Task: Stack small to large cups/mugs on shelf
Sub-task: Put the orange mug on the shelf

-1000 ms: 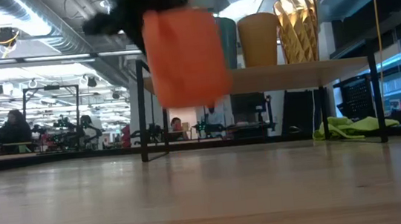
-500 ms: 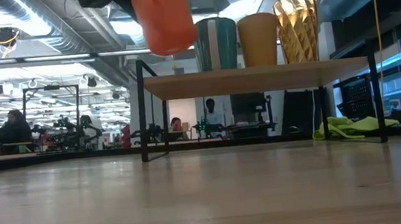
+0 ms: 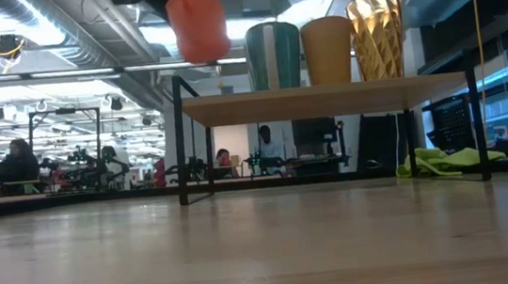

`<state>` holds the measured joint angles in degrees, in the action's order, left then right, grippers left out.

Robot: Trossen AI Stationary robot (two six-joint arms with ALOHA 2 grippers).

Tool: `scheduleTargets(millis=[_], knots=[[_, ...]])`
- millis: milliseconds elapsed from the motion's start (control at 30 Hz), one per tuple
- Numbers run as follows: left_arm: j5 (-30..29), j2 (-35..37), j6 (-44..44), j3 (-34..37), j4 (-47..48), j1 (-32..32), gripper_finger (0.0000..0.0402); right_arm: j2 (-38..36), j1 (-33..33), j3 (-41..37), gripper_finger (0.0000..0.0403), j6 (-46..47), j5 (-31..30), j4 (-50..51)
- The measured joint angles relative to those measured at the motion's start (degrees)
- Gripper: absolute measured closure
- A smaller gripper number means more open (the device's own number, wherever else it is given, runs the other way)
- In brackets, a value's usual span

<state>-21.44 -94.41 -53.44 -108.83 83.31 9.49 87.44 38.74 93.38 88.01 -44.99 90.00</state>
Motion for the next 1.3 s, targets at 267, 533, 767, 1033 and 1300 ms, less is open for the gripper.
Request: scheduleTargets(millis=[267, 533, 767, 1033, 1300], knots=[[2.1, -4.1, 5.5, 0.2, -0.8, 3.2, 0.0399, 0.0, -1.2, 0.0, 0.0203, -0.3, -0.1, 0.0], [3.6, -5.6, 8.9, 0.1, -4.1, 6.2, 0.0399, 0.0, -1.1, 0.0, 0.0203, 0.1, 0.0, 0.0], [4.6, -6.4, 9.1, 0.1, -4.8, 8.2, 0.0399, 0.0, -1.1, 0.0, 0.0203, 0.1, 0.0, 0.0], [7.3, -8.9, 10.5, 0.1, -6.2, 8.2, 0.0399, 0.0, -1.1, 0.0, 0.0203, 0.0, 0.0, 0.0], [7.3, -9.2, 10.5, 0.1, -3.9, 8.2, 0.0399, 0.0, -1.1, 0.0, 0.0203, 0.0, 0.0, 0.0]])
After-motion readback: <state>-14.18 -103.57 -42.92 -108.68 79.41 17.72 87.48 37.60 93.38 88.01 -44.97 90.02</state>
